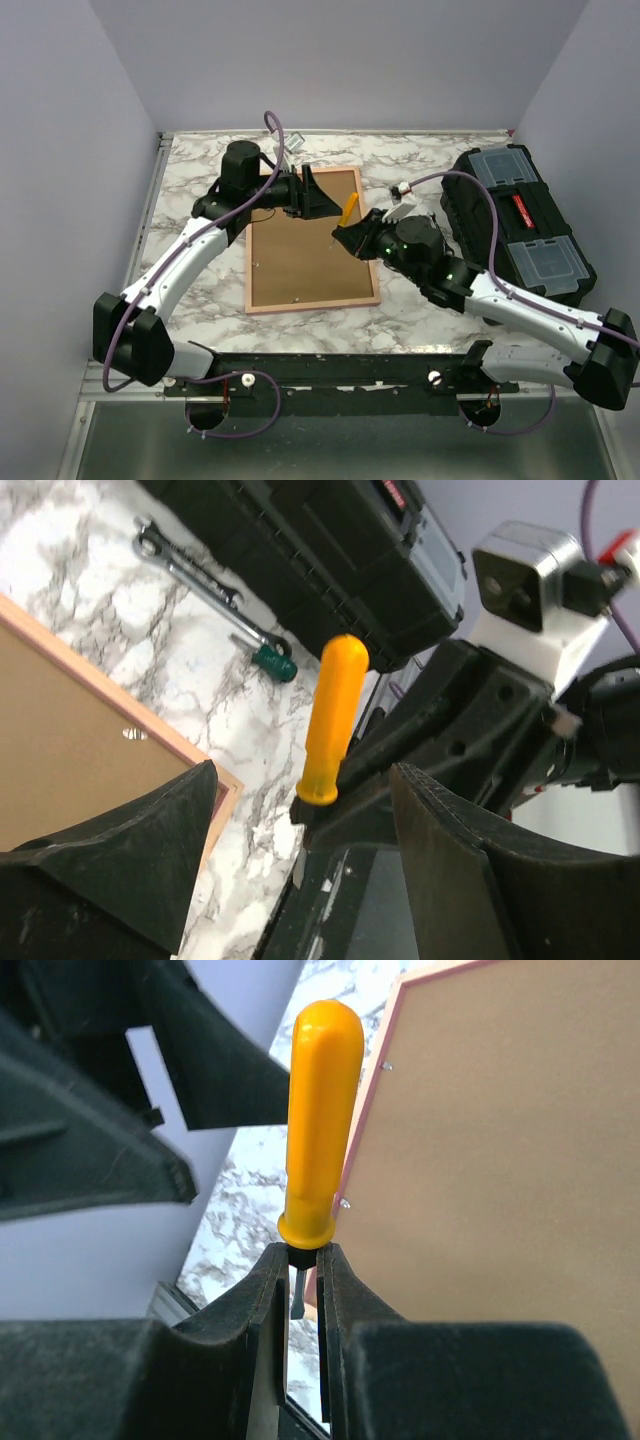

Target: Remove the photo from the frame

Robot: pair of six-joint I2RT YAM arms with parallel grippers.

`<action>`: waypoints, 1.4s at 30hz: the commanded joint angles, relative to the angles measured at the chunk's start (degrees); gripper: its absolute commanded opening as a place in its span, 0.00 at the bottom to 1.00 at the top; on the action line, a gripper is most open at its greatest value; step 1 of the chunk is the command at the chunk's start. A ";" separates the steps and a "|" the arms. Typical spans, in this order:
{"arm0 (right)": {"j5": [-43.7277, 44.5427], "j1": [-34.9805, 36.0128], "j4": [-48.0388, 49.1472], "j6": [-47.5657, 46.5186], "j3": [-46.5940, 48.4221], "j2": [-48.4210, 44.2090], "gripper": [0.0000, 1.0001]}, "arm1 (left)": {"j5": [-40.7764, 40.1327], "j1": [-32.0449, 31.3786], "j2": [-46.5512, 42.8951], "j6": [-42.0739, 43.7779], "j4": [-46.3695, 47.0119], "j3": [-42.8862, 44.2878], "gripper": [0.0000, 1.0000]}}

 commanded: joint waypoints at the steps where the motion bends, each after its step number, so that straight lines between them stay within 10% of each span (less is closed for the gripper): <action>1: 5.64 -0.59 -11.42 5.49 6.98 -2.72 0.01 | -1.78 -0.30 -6.03 3.05 5.51 -1.76 0.73; 9: -14.89 -16.87 -23.43 13.65 16.07 -0.29 0.01 | -2.62 -4.41 -7.79 11.01 1.96 -0.29 0.71; 17: -25.63 -17.64 -24.04 17.46 19.40 3.72 0.01 | -21.52 -12.84 -8.27 22.78 -11.08 3.57 0.78; 39: -31.15 -17.69 -16.45 22.76 15.22 4.60 0.01 | -29.30 -18.14 -3.81 28.13 -19.55 8.19 0.61; 42: -31.34 -17.65 -16.67 22.29 15.19 4.40 0.01 | -29.45 -18.22 -3.31 28.12 -20.08 8.77 0.43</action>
